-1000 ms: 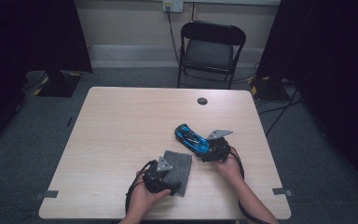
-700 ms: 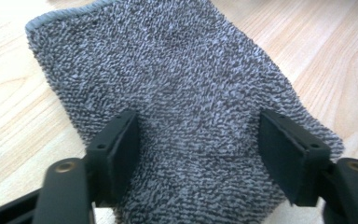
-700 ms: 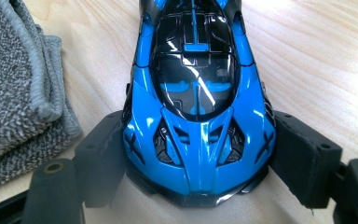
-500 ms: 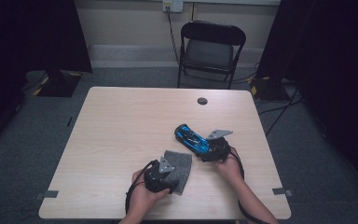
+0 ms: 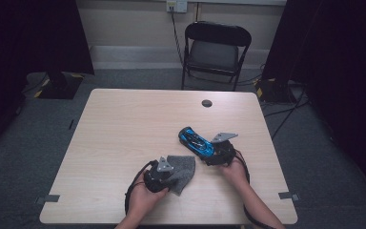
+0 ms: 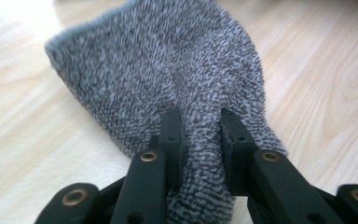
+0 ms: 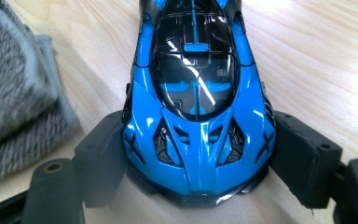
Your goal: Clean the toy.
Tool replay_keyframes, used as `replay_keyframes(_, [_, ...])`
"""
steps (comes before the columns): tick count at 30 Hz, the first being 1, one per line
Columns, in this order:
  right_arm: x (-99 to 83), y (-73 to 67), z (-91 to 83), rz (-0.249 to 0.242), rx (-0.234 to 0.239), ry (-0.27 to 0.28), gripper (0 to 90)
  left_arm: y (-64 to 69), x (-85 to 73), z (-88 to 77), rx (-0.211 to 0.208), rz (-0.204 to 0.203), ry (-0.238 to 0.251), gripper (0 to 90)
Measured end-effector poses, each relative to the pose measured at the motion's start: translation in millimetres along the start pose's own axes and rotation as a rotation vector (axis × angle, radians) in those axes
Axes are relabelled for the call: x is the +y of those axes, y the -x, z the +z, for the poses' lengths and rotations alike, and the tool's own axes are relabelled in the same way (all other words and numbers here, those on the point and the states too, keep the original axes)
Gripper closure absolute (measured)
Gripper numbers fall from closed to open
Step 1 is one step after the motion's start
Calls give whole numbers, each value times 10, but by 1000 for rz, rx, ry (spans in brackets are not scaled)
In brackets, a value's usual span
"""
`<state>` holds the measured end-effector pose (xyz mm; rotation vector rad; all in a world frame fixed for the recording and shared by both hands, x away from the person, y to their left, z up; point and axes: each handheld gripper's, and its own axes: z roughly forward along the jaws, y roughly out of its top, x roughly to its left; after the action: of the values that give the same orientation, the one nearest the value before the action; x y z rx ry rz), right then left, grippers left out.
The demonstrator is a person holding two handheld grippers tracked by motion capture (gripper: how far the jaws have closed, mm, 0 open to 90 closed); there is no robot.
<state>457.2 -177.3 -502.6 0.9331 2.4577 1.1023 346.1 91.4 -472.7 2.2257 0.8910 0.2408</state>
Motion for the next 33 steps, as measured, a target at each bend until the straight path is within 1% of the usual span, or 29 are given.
replay_keyframes(1, [0, 0, 0, 1, 0, 0, 245, -17, 26, -30, 2, -1, 15, 743])
replay_keyframes(2, [0, 0, 0, 0, 0, 0, 245, -32, 55, -52, -1, -17, 38, 744])
replay_keyframes(3, [0, 0, 0, 0, 0, 0, 245, -51, 96, -74, 3, -19, 56, 744])
replay_keyframes(5, [0, 0, 1, 0, -1, 1, 245, -76, 201, -109, 8, -5, 105, 744])
replay_keyframes(6, [0, 0, 1, 0, -1, 1, 245, -72, 260, -116, 2, -10, 138, 744])
replay_keyframes(8, [0, 1, 0, 1, 0, 0, 245, -80, 406, -124, 19, 37, 147, 743])
replay_keyframes(9, [0, 0, 0, 1, 0, 0, 245, -63, 475, -104, 34, 49, 148, 742])
replay_keyframes(10, [0, 1, 0, 1, 0, 0, 245, -60, 541, -68, 42, 75, 144, 742])
replay_keyframes(11, [1, 1, 0, 1, 0, 0, 244, -69, 600, -28, 44, 93, 129, 742])
replay_keyframes(12, [1, 1, 0, 1, 0, 0, 244, -79, 647, 30, 32, 91, 122, 742])
replay_keyframes(13, [1, 1, 0, 1, 0, 0, 245, -89, 687, 94, 28, 88, 114, 742])
replay_keyframes(14, [1, 1, 0, 1, 0, 0, 244, -102, 721, 157, 27, 96, 101, 742])
replay_keyframes(15, [1, 1, 0, 1, 0, 0, 244, -106, 751, 221, 23, 89, 93, 740])
replay_keyframes(16, [1, 1, 0, 1, 0, 0, 244, -114, 779, 280, 19, 90, 88, 740])
replay_keyframes(17, [0, 1, 0, 1, 0, 0, 245, -112, 831, 395, 7, 84, 74, 739])
replay_keyframes(18, [0, 1, 0, 1, 0, 0, 245, -112, 831, 395, 7, 84, 74, 738])
replay_keyframes(19, [0, 1, 0, 1, 0, 0, 245, -102, 852, 449, 9, 81, 71, 738])
replay_keyframes(20, [0, 1, 0, 1, 0, 0, 245, -102, 874, 495, 13, 89, 54, 737])
replay_keyframes(22, [0, 1, 0, 2, 1, 0, 244, -108, 910, 575, 22, 86, 32, 736])
replay_keyframes(24, [0, 1, 0, 1, 1, 0, 245, -124, 943, 631, 20, 87, 2, 736])
replay_keyframes(26, [0, 2, 0, 0, 1, 0, 245, -143, 965, 669, 21, 76, -10, 737])
replay_keyframes(28, [0, 2, -1, 1, 1, 0, 245, -153, 981, 690, 21, 83, -22, 736])
replay_keyframes(30, [0, 2, -1, 0, 0, 0, 245, -154, 1001, 689, 27, 90, -24, 732])
replay_keyframes(33, [0, 1, -1, 0, 0, 0, 245, -148, 1047, 660, 25, 88, -26, 719])
